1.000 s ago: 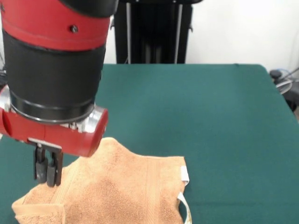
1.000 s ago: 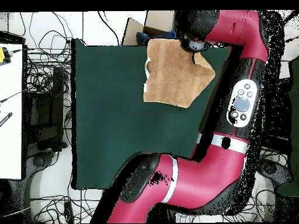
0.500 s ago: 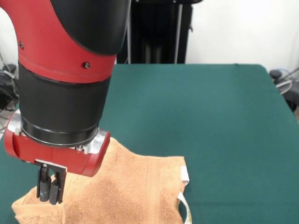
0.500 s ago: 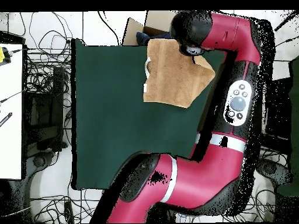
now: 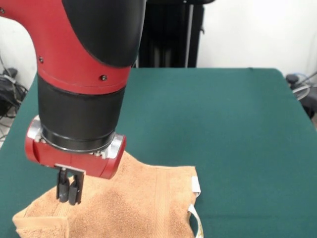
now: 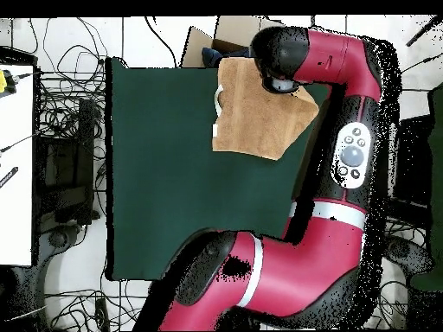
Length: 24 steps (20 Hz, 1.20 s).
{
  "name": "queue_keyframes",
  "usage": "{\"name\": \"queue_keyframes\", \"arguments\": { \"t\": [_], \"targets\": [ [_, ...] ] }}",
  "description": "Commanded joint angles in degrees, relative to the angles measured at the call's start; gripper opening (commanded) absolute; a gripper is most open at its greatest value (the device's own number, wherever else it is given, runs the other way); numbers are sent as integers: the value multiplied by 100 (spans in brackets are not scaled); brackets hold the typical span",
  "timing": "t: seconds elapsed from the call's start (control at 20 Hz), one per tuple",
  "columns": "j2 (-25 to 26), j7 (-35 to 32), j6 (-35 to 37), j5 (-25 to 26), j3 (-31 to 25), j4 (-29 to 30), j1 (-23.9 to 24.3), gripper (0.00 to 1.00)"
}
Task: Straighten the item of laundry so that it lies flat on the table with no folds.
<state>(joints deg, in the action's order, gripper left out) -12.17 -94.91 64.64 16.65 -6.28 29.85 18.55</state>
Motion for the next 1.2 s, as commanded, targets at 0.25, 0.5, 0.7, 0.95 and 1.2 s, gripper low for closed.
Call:
{"name": "queue_keyframes", "arguments": {
  "t": [0.25,0.5,0.7,0.95,1.2],
  "targets": [
    [-289,-1318,-126,-307,83,1483,-99,0],
    [-238,-1287,105,-356,129,1371,-118,0],
    [-121,-1311,84,-358,127,1254,-112,0],
    [-23,-1353,101,-268,217,1220,-163,0],
    [-88,-1442,-278,-138,372,1528,-226,0]
  ]
}}
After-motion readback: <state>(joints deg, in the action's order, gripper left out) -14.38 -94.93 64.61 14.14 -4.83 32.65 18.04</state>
